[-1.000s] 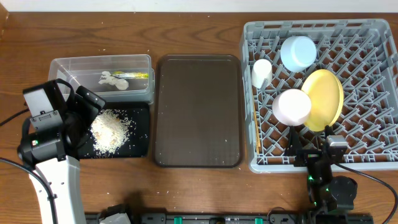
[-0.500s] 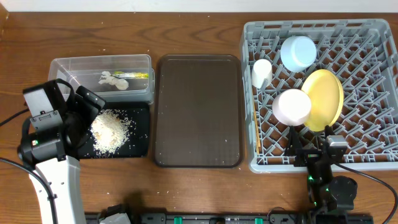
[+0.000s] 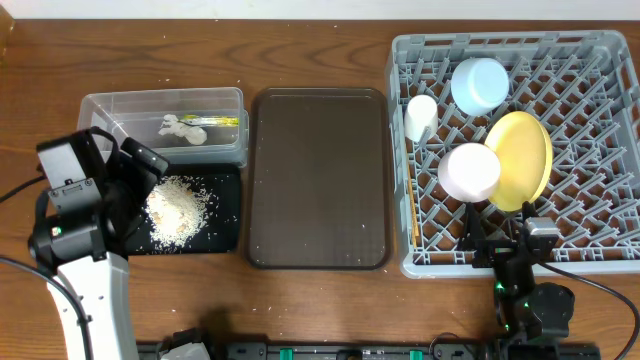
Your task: Sort waste into correct bins and load items into the dishwasher rack
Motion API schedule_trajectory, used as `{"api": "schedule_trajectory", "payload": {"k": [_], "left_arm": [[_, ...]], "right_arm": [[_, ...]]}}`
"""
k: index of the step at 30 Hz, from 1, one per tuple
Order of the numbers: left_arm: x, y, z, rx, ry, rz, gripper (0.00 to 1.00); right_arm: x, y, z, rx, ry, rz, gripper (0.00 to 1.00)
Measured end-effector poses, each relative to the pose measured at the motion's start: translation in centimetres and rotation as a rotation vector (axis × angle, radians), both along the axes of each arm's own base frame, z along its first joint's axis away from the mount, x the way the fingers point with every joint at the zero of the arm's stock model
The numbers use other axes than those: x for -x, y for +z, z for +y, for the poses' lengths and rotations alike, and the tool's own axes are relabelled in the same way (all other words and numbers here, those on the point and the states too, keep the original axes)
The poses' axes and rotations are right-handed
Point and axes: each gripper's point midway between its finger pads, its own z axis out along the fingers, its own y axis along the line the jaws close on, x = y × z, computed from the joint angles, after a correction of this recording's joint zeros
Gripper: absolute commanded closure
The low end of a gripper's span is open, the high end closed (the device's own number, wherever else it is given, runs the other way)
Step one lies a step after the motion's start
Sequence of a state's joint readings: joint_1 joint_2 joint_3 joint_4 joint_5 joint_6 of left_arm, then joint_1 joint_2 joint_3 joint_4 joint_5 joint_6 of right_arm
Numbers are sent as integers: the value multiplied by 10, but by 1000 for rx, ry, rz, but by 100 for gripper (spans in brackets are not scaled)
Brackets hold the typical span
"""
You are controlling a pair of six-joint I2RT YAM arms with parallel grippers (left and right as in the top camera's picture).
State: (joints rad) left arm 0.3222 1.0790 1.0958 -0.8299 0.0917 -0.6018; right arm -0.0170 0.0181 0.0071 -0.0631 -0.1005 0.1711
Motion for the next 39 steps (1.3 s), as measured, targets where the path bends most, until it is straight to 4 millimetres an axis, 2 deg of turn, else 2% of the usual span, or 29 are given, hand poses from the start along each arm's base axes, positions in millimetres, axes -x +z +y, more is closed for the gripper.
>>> {"api": "schedule_trajectory", "payload": {"k": [3, 8, 12, 15, 19, 21, 30, 33, 39], "left_arm": [[5, 20, -14, -33, -39, -67, 2], [26, 67, -56, -79, -175, -252, 2], [53, 97, -89, -89, -301, -418, 2], [73, 107, -102, -86, -359, -507, 2], [81, 101, -106, -89, -375, -583, 2], [77, 90, -106, -93, -371, -620, 2], [33, 51, -110, -121, -348, -927, 2], [30, 38, -110, -129, -340, -1003, 2], [31, 3, -107, -138, -321, -1019, 2]], "right_arm": [[0, 0, 0, 0, 0, 0, 1], [0, 0, 0, 0, 0, 0, 1], [0, 0, 0, 0, 0, 1, 1], [0, 0, 0, 0, 0, 1, 1], [0, 0, 0, 0, 0, 1, 1], [0, 0, 0, 0, 0, 1, 1], [0, 0, 0, 0, 0, 2, 1], [0, 0, 0, 0, 0, 2, 1], [0, 0, 0, 0, 0, 1, 1]]}}
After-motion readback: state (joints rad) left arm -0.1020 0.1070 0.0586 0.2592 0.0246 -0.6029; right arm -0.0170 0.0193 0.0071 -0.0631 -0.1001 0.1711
